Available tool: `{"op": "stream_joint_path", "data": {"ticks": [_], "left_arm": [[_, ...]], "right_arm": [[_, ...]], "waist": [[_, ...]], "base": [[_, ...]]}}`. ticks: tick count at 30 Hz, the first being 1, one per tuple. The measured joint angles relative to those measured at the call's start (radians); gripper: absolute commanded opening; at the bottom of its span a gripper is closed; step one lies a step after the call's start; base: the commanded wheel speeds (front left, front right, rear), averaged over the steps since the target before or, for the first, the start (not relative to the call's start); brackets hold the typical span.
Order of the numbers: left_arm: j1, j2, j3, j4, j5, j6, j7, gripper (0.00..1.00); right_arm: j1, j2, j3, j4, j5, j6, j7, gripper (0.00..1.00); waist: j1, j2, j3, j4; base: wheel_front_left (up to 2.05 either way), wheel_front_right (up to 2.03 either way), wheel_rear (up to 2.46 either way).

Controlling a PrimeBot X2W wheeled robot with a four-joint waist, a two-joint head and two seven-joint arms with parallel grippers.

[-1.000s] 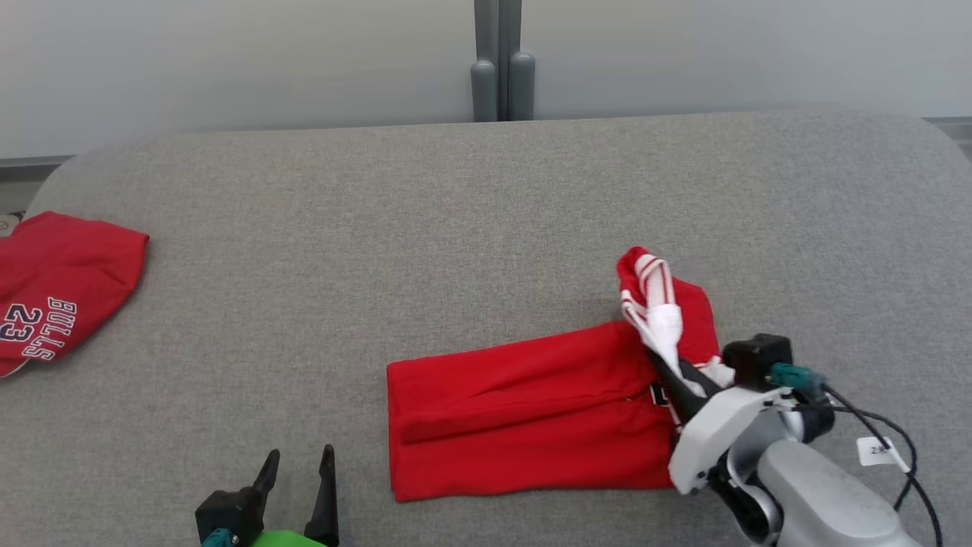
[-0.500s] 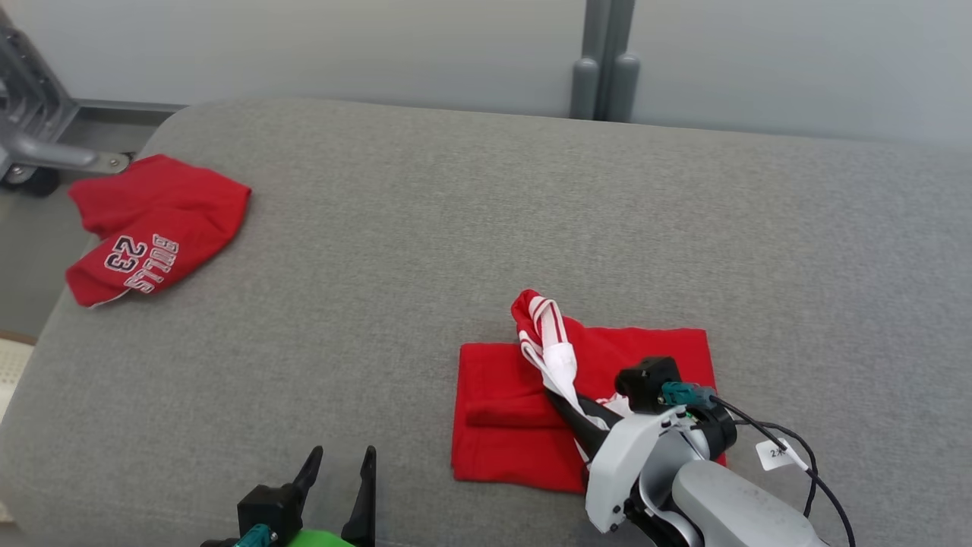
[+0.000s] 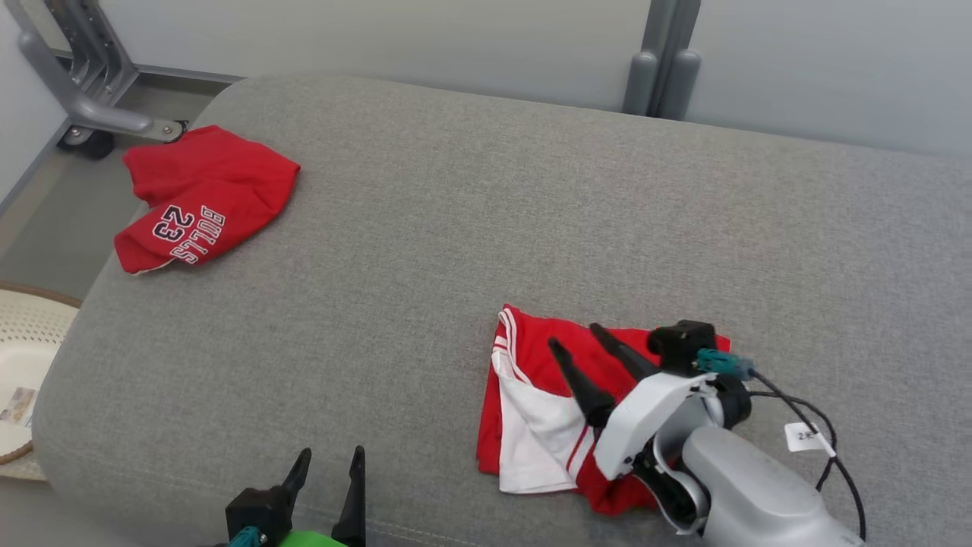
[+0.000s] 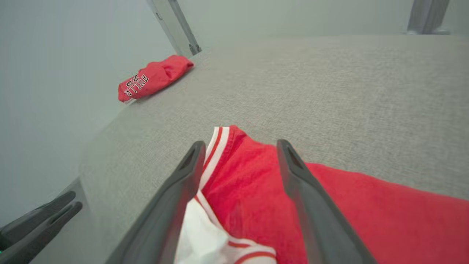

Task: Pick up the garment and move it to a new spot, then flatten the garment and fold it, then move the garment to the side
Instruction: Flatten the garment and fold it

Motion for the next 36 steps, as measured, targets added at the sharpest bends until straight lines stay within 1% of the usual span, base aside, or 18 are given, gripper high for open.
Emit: {"op": "stream_joint_path", "data": {"ticks": [3, 7, 11, 15, 18, 21, 27, 30, 33, 34, 35, 36], "left_arm": [[0.007, 0.0, 0.014, -0.002, 0.001, 0.002, 0.0, 1.0], [0.012, 0.0, 0.022, -0.008, 0.002, 0.003, 0.0, 1.0], [0.018, 0.0, 0.024, -0.014, 0.002, 0.003, 0.0, 1.0], [0.021, 0.0, 0.025, -0.015, 0.006, 0.003, 0.0, 1.0], [0.021, 0.0, 0.026, -0.016, 0.011, 0.002, 0.0, 1.0], [0.022, 0.0, 0.031, -0.016, 0.018, -0.001, 0.0, 1.0], [0.026, 0.0, 0.039, -0.017, 0.021, -0.002, 0.0, 1.0], [0.026, 0.0, 0.038, -0.017, 0.022, -0.002, 0.0, 1.0], [0.026, 0.0, 0.036, -0.017, 0.022, -0.002, 0.0, 1.0], [0.026, 0.0, 0.036, -0.017, 0.022, -0.002, 0.0, 1.0], [0.026, 0.0, 0.036, -0.016, 0.022, -0.002, 0.0, 1.0], [0.027, 0.0, 0.036, -0.016, 0.021, -0.002, 0.0, 1.0]], "right_arm": [[0.021, -0.037, -0.069, -0.012, 0.003, 0.0, -0.005, 1.0], [0.091, -0.083, -0.168, -0.029, -0.018, 0.0, -0.007, 1.0], [0.161, -0.099, -0.232, -0.034, -0.046, 0.0, -0.008, 1.0], [0.207, -0.093, -0.255, -0.058, -0.064, 0.0, -0.008, 1.0], [0.231, -0.076, -0.232, -0.107, -0.064, 0.0, -0.008, 1.0], [0.249, -0.061, -0.181, -0.184, -0.05, 0.0, -0.008, 1.0], [0.276, -0.066, -0.085, -0.289, -0.009, 0.0, -0.008, 1.0], [0.28, -0.078, -0.04, -0.292, -0.003, 0.0, -0.008, 1.0], [0.276, -0.08, 0.0, -0.262, -0.003, 0.0, -0.008, 1.0], [0.27, -0.079, 0.011, -0.251, -0.003, 0.0, -0.008, 0.98], [0.263, -0.077, 0.016, -0.24, -0.003, 0.0, -0.008, 0.67], [0.256, -0.073, 0.018, -0.23, -0.003, 0.0, -0.008, 0.29]], "waist": [[0.0, 0.0, -0.009, -0.028], [0.0, 0.0, -0.024, -0.069], [0.0, 0.0, -0.038, -0.102], [0.0, 0.0, -0.046, -0.121], [0.0, 0.0, -0.046, -0.118], [0.0, 0.0, -0.046, -0.109], [0.0, 0.0, -0.048, -0.091], [0.0, 0.0, -0.049, -0.082], [0.0, 0.0, -0.049, -0.073], [0.0, 0.0, -0.049, -0.07], [0.0, 0.0, -0.049, -0.067], [0.0, 0.0, -0.049, -0.065]], "base": [[0.0, 0.0, 0.0], [0.0, 0.0, 0.0], [0.0, 0.0, 0.0], [0.0, 0.0, 0.0], [0.0, 0.0, 0.0], [0.0, 0.0, 0.0], [0.0, 0.0, 0.0], [0.0, 0.0, 0.0], [0.0, 0.0, 0.0], [0.0, 0.0, 0.0], [0.0, 0.0, 0.0], [0.0, 0.0, 0.0]]}}
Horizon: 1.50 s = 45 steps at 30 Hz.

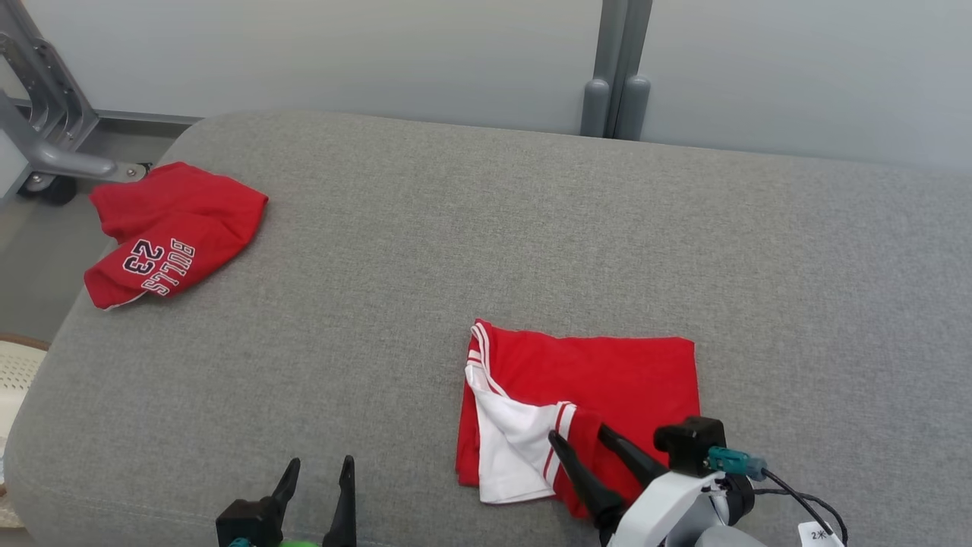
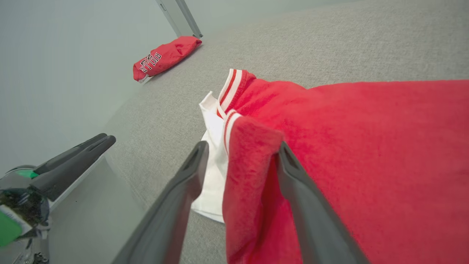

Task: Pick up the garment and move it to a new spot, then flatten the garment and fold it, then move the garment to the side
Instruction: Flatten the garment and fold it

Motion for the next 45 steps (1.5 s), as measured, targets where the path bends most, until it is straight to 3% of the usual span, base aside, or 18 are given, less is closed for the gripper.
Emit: {"op": "stream_joint_path", "data": {"ticks": [1, 8, 9, 10, 15, 18, 24, 29, 33, 39, 45], "left_arm": [[0.001, 0.0, -0.001, 0.0, 0.0, 0.0, 0.0, 1.0], [0.004, 0.0, 0.001, 0.001, -0.002, 0.0, 0.0, 1.0], [0.004, 0.0, 0.0, 0.001, -0.002, 0.0, 0.0, 1.0], [0.004, 0.0, 0.0, 0.002, -0.004, 0.0, 0.0, 1.0], [0.005, 0.0, -0.002, 0.004, -0.009, 0.002, 0.0, 1.0], [0.007, 0.0, 0.002, 0.002, -0.009, 0.005, 0.0, 1.0], [0.009, 0.0, 0.003, -0.007, -0.008, 0.008, 0.0, 1.0], [0.007, 0.0, -0.002, -0.024, 0.007, 0.009, 0.0, 1.0], [0.004, 0.0, -0.006, -0.029, 0.01, 0.01, 0.0, 1.0], [-0.002, 0.0, -0.014, -0.03, 0.011, 0.01, 0.0, 1.0], [-0.002, 0.0, -0.015, -0.03, 0.014, 0.009, 0.0, 1.0]], "right_arm": [[-0.009, 0.003, 0.002, 0.015, -0.004, 0.0, 0.0, 0.0], [-0.061, 0.041, 0.089, 0.039, -0.011, 0.0, 0.007, 0.0], [-0.068, 0.048, 0.112, 0.038, 0.0, 0.0, 0.019, 0.33], [-0.072, 0.054, 0.136, 0.038, 0.016, 0.0, 0.035, 1.0], [-0.114, 0.051, 0.244, 0.01, 0.081, 0.0, 0.057, 1.0], [-0.133, 0.032, 0.233, 0.012, 0.097, 0.0, 0.026, 1.0], [-0.143, -0.013, 0.021, 0.157, 0.047, 0.0, 0.004, 1.0], [-0.142, -0.017, -0.178, 0.243, -0.066, 0.0, 0.001, 1.0], [-0.126, -0.003, -0.28, 0.3, -0.137, 0.0, 0.001, 1.0], [-0.113, 0.032, -0.342, 0.38, -0.178, 0.0, 0.0, 1.0], [-0.114, 0.061, -0.324, 0.444, -0.159, 0.0, -0.003, 1.0]], "waist": [[0.0, 0.0, 0.0, 0.002], [0.0, 0.0, 0.0, 0.012], [0.0, 0.0, -0.001, 0.013], [0.0, 0.0, -0.001, 0.013], [0.0, 0.0, -0.004, 0.011], [0.0, 0.0, -0.006, 0.005], [0.0, 0.0, -0.002, -0.015], [0.0, 0.0, 0.015, -0.024], [0.0, 0.0, 0.025, -0.026], [0.0, 0.0, 0.031, -0.013], [0.0, 0.0, 0.029, 0.004]], "base": [[0.0, 0.0, 0.0], [0.0, 0.0, 0.0], [0.0, 0.0, 0.0], [0.0, 0.0, 0.0], [0.0, 0.0, 0.0], [0.0, 0.0, 0.0], [0.0, 0.0, 0.0], [0.0, 0.0, 0.0], [0.0, 0.0, 0.0], [0.0, 0.0, 0.0], [0.0, 0.0, 0.0]]}}
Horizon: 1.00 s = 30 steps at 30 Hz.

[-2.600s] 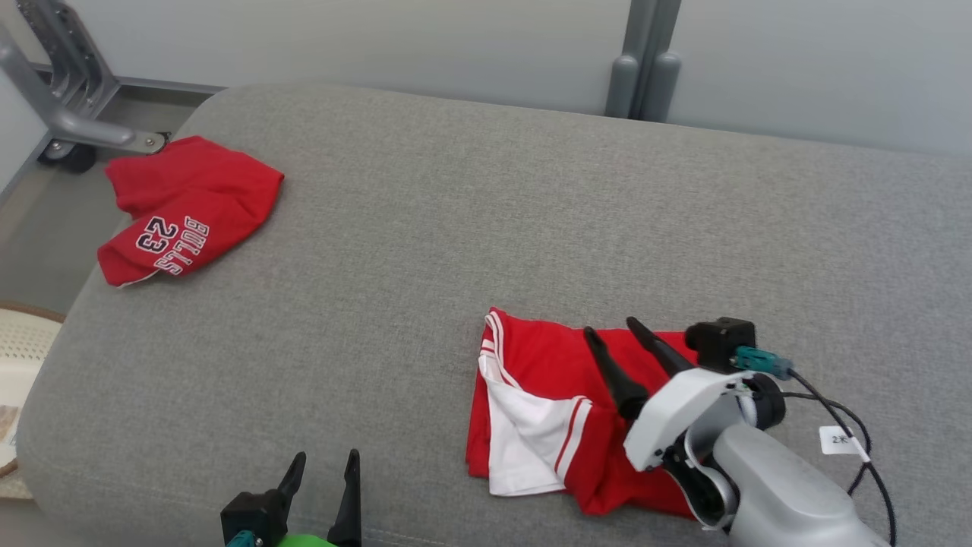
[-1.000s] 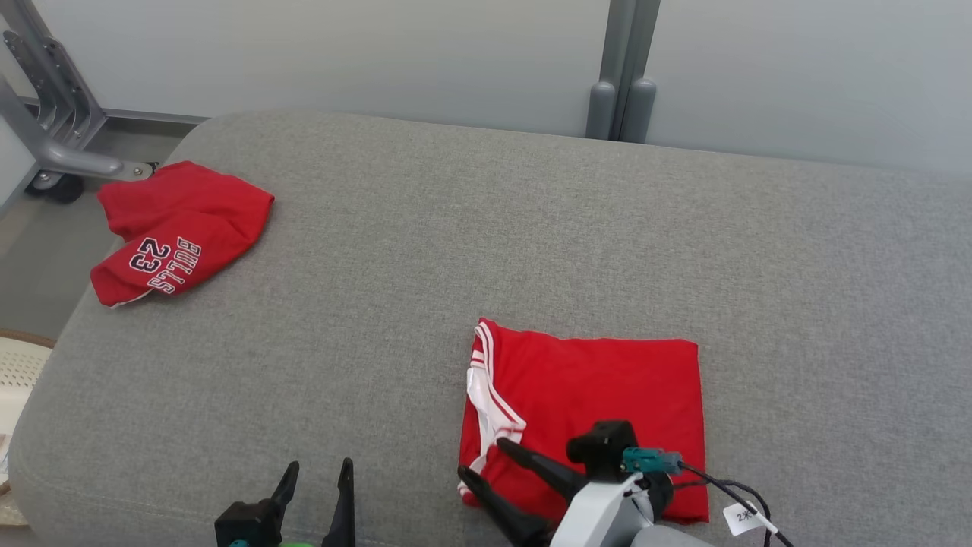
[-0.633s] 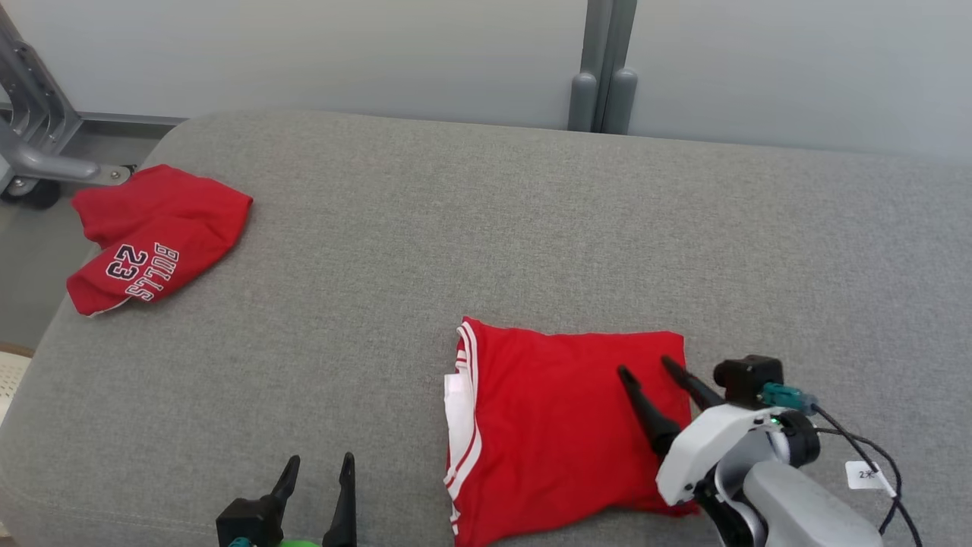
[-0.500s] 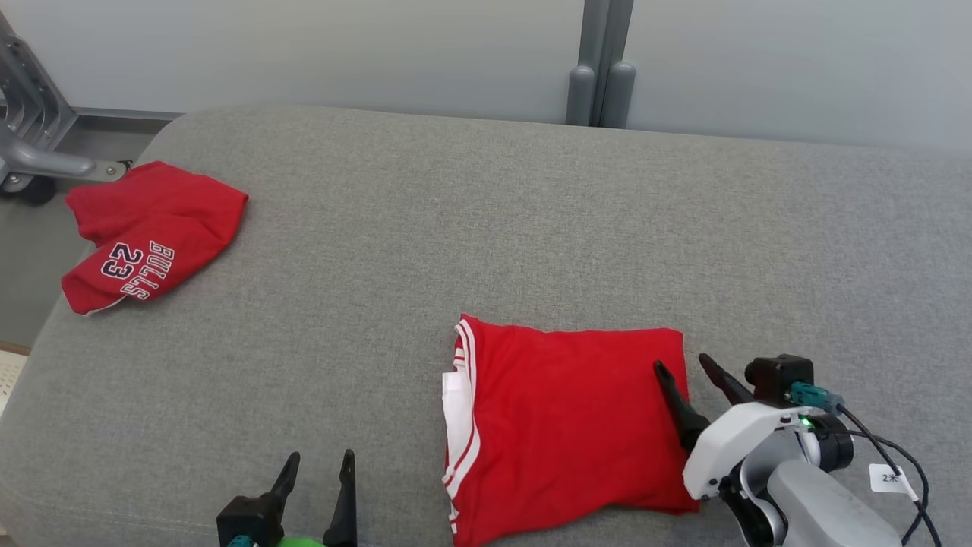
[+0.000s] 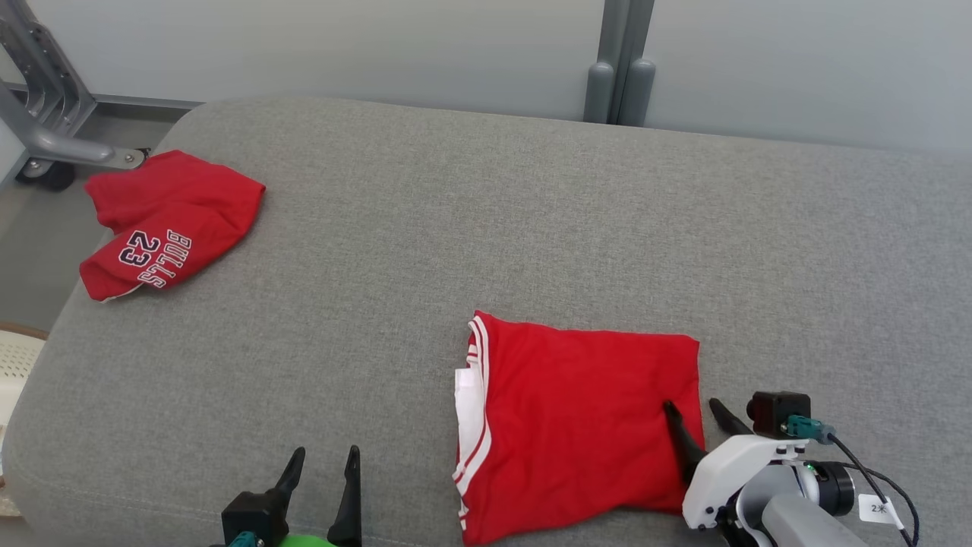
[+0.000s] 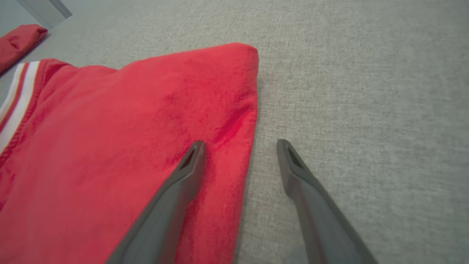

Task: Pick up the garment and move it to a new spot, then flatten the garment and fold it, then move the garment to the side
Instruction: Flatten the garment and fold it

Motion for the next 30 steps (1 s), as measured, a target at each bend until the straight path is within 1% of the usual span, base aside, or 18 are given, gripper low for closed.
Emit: {"op": "stream_joint_path", "data": {"ticks": [4, 5, 6, 7, 11, 16, 24, 25, 26, 28, 30], "left_arm": [[0.0, 0.0, -0.001, -0.001, 0.001, -0.001, 0.0, 1.0], [-0.001, 0.0, -0.002, -0.001, 0.001, -0.001, 0.0, 1.0], [-0.002, 0.0, -0.004, -0.002, 0.001, -0.001, 0.0, 1.0], [-0.003, 0.0, -0.007, -0.004, 0.001, -0.001, 0.0, 1.0], [-0.008, 0.0, -0.014, -0.013, 0.002, -0.002, 0.0, 1.0], [-0.008, 0.0, -0.016, -0.017, 0.005, -0.003, 0.0, 1.0], [-0.014, 0.0, -0.026, -0.023, 0.002, -0.007, 0.0, 1.0], [-0.014, 0.0, -0.026, -0.023, 0.002, -0.007, 0.0, 1.0], [-0.014, 0.0, -0.027, -0.023, 0.002, -0.007, 0.0, 1.0], [-0.014, 0.0, -0.026, -0.024, 0.002, -0.007, 0.0, 1.0], [-0.014, 0.0, -0.021, -0.025, 0.002, -0.007, 0.0, 1.0]], "right_arm": [[-0.012, 0.015, 0.064, -0.003, 0.049, 0.0, 0.021, 1.0], [-0.014, 0.015, 0.077, -0.005, 0.057, 0.0, 0.029, 0.86], [-0.016, 0.014, 0.088, -0.006, 0.067, 0.0, 0.032, 0.39], [-0.016, 0.009, 0.1, -0.007, 0.075, 0.0, 0.032, 0.0], [-0.021, -0.004, 0.126, -0.007, 0.098, 0.001, 0.03, 0.0], [-0.028, -0.013, 0.141, 0.004, 0.113, 0.002, 0.018, 0.0], [-0.035, -0.026, 0.131, 0.027, 0.123, 0.002, 0.007, 0.0], [-0.037, -0.025, 0.123, 0.028, 0.123, 0.002, 0.007, 0.31], [-0.038, -0.026, 0.118, 0.028, 0.122, 0.001, 0.007, 1.0], [-0.04, -0.028, 0.112, 0.026, 0.117, 0.001, 0.006, 1.0], [-0.042, -0.033, 0.083, -0.002, 0.094, 0.001, 0.004, 1.0]], "waist": [[0.0, 0.0, 0.003, 0.008], [0.0, 0.0, 0.003, 0.008], [0.0, 0.0, 0.003, 0.009], [0.0, 0.0, 0.002, 0.009], [0.0, 0.0, -0.002, 0.002], [0.0, 0.0, -0.011, -0.025], [0.0, 0.0, -0.019, -0.081], [0.0, 0.0, -0.02, -0.088], [0.0, 0.0, -0.02, -0.096], [0.0, 0.0, -0.021, -0.103], [0.0, 0.0, -0.022, -0.12]], "base": [[0.0, 0.0, 0.0], [0.0, 0.0, 0.0], [0.0, 0.0, 0.0], [0.0, 0.0, 0.0], [0.0, 0.0, 0.0], [0.0, 0.0, 0.0], [0.0, 0.0, 0.0], [0.0, 0.0, 0.0], [0.0, 0.0, 0.0], [0.0, 0.0, 0.0], [0.0, 0.0, 0.0]]}}
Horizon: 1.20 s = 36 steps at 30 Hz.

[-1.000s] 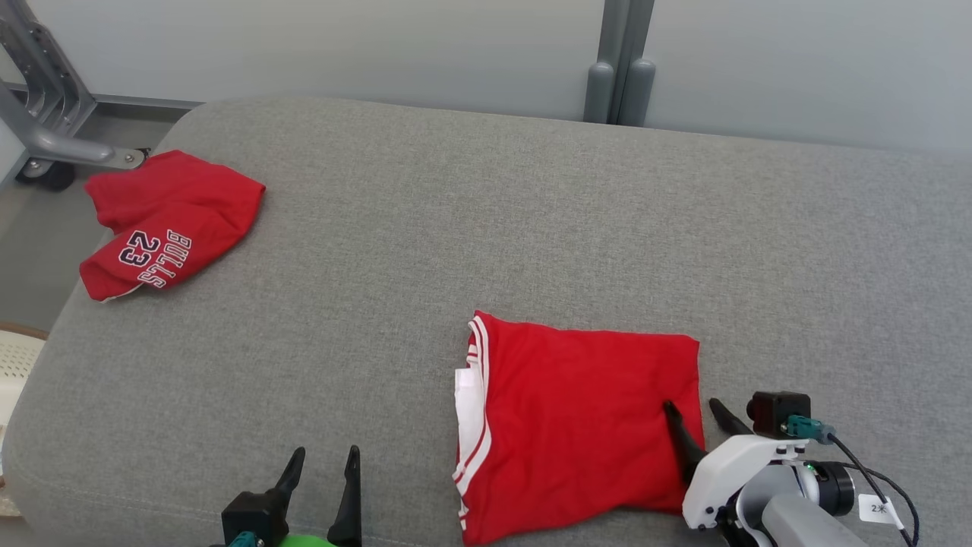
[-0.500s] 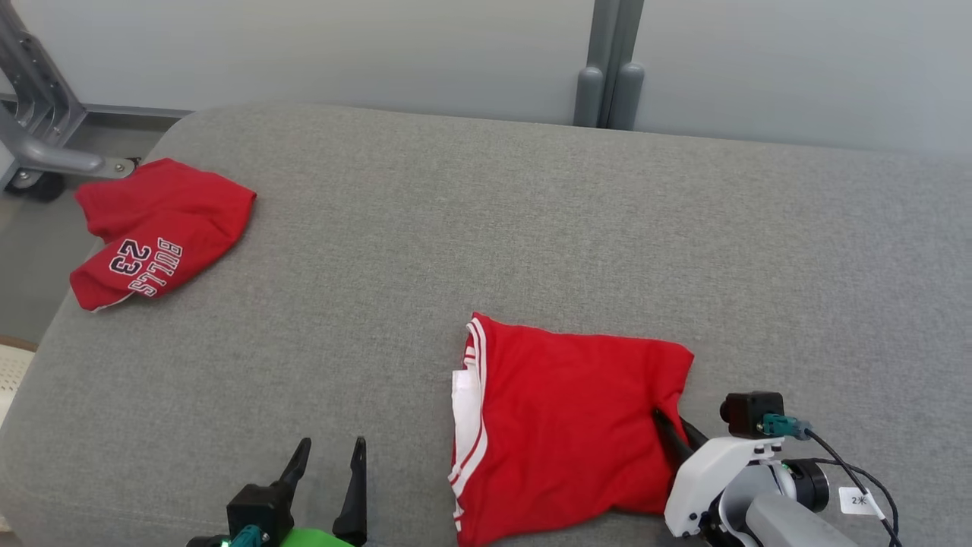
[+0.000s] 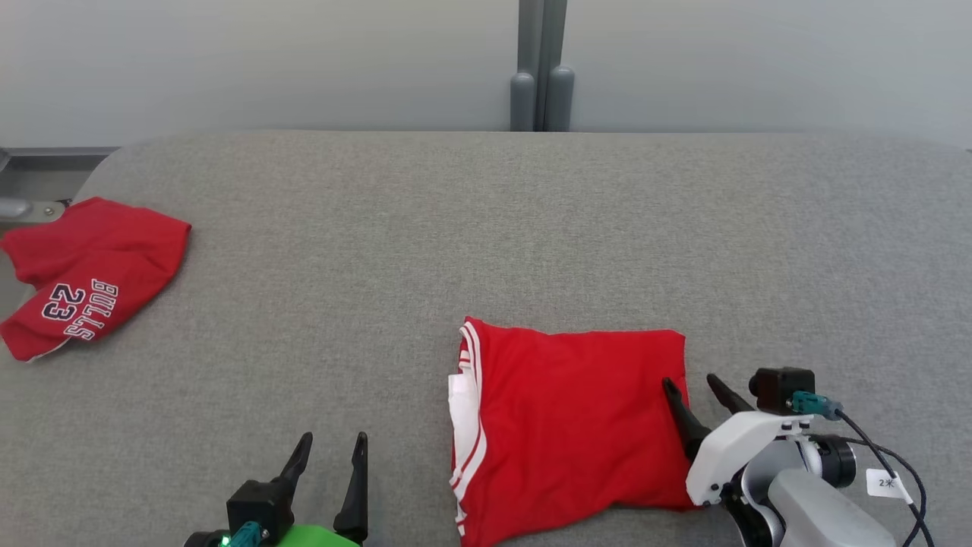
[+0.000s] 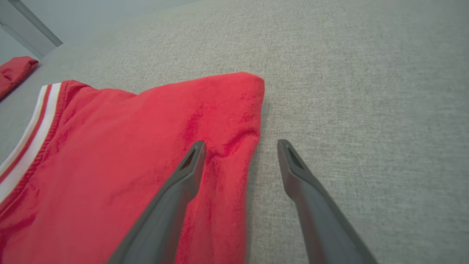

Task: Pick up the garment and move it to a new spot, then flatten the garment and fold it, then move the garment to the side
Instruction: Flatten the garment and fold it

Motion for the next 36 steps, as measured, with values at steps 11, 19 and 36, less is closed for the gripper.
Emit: {"op": "stream_joint_path", "data": {"ticks": [11, 19, 36], "left_arm": [[0.004, 0.0, 0.051, -0.01, 0.006, 0.007, 0.0, 1.0], [0.012, 0.0, 0.077, -0.017, 0.016, 0.007, 0.0, 1.0], [0.069, 0.0, 0.115, -0.047, 0.041, 0.007, 0.0, 1.0]], "right_arm": [[0.124, -0.008, -0.245, -0.25, -0.274, 0.0, -0.001, 1.0], [0.246, 0.03, -0.357, -0.413, -0.393, 0.0, -0.001, 1.0], [0.36, 0.099, -0.405, -0.551, -0.454, 0.0, -0.001, 1.0]], "waist": [[0.0, 0.0, -0.016, -0.121], [0.0, 0.0, -0.033, -0.185], [0.0, 0.0, -0.077, -0.183]], "base": [[0.0, 0.0, 0.0], [0.0, 0.0, 0.0], [0.0, 0.0, 0.0]]}}
